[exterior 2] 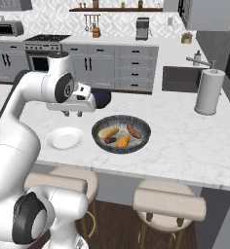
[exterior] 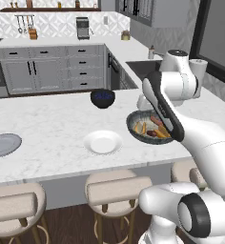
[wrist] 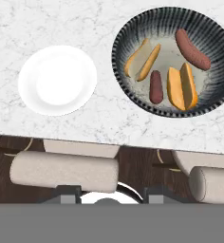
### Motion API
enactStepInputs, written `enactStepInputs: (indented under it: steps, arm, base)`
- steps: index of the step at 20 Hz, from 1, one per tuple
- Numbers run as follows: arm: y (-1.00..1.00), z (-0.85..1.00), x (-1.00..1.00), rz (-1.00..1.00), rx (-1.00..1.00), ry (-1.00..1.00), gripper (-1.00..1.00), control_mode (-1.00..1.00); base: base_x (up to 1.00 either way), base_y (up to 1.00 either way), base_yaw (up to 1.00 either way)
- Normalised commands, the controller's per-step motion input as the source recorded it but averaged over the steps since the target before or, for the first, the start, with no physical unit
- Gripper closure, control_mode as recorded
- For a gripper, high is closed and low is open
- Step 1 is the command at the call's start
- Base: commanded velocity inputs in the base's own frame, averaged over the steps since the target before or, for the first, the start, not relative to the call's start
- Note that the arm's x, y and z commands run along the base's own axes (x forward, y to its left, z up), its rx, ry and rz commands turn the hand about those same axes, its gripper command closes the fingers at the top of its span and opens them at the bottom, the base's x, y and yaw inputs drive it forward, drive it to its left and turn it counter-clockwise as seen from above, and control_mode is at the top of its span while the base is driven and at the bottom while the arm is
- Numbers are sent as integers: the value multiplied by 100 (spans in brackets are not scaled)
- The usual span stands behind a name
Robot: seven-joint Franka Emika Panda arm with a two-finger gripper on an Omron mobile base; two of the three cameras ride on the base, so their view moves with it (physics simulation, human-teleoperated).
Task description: Place one bun and one sausage from the bowl on each plate.
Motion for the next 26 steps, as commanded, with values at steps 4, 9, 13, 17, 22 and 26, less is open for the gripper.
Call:
enactStepInputs:
  steps: [4, 9, 13, 17, 22, 26]
  arm:
    - [0, -2, -32, 0, 0, 0, -100, -100]
    - [-27, -27, -22, -3, 1, 0, -100, -100]
    - [-51, -47, 16, -6, 3, 6, -100, -100]
    - [-48, -52, 30, 0, -1, 19, -100, -100]
    - [-41, -62, 39, 0, -8, 24, -100, -100]
    - [-27, -17, 34, 0, -10, 16, -100, -100]
  base:
    - [0, 0, 0]
    - [0, 0, 0]
    - [0, 0, 0]
    - [0, 0, 0]
    - [0, 0, 0]
    - [0, 0, 0]
